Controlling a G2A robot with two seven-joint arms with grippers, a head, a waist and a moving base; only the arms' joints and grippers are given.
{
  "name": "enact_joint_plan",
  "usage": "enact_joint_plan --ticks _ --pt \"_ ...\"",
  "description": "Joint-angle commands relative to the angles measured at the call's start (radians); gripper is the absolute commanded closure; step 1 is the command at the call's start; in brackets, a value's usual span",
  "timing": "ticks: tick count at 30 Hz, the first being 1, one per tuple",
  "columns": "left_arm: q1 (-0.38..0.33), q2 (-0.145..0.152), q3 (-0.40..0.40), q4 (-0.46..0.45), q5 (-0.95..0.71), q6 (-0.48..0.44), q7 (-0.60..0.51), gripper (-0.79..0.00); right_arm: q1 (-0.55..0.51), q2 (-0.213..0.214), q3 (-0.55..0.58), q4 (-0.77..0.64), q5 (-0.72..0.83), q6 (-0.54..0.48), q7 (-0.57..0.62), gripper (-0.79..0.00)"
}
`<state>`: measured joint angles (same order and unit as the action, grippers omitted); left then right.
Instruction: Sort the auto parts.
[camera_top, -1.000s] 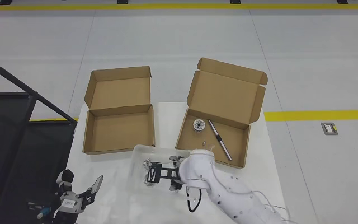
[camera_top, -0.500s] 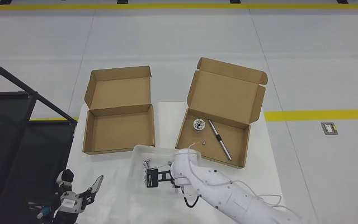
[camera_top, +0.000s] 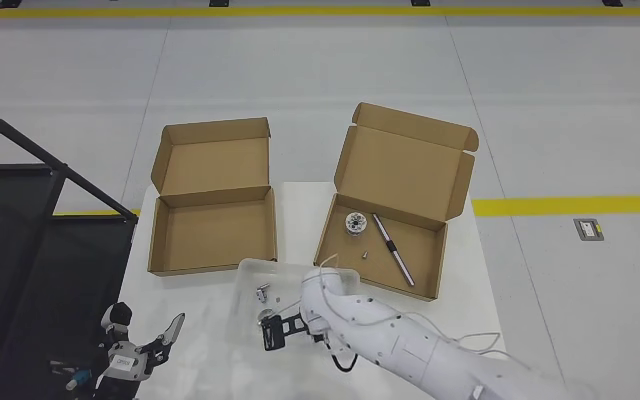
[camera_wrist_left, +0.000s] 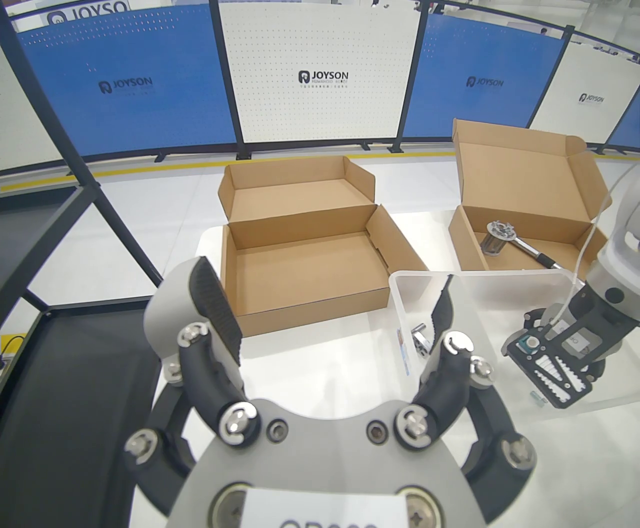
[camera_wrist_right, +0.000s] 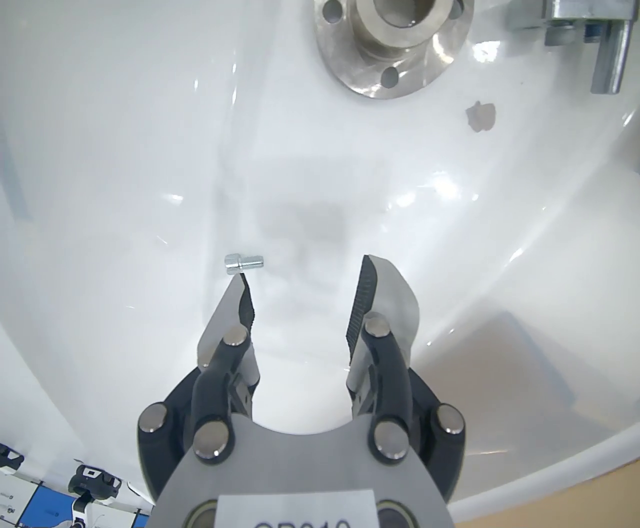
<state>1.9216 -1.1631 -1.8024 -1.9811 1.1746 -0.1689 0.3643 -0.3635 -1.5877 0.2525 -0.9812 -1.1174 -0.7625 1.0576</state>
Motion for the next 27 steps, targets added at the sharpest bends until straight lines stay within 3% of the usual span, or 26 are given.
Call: enact_joint_plan --ticks 1,9,14,27 --pt "0.0 0.0 0.0 0.0 0.0 0.0 0.0 -0.785 0.01 0.0 -0.014 0.005 0.019 -0.002 -0.002 -0.459" --pt "0.0 0.0 0.0 0.0 0.0 0.0 0.0 -0.785 0.049 0.011 -0.071 0.007 0.093 -0.038 -0.038 -0.523" --pt "0.0 0.0 0.0 0.0 0.0 0.0 0.0 -0.785 0.054 0.016 -0.082 0.013 0.113 -0.041 -0.041 -0.388" --pt "0.0 0.0 0.0 0.0 0.0 0.0 0.0 -0.785 0.041 0.008 -0.082 0.041 0.13 -0.04 -0.04 -0.369"
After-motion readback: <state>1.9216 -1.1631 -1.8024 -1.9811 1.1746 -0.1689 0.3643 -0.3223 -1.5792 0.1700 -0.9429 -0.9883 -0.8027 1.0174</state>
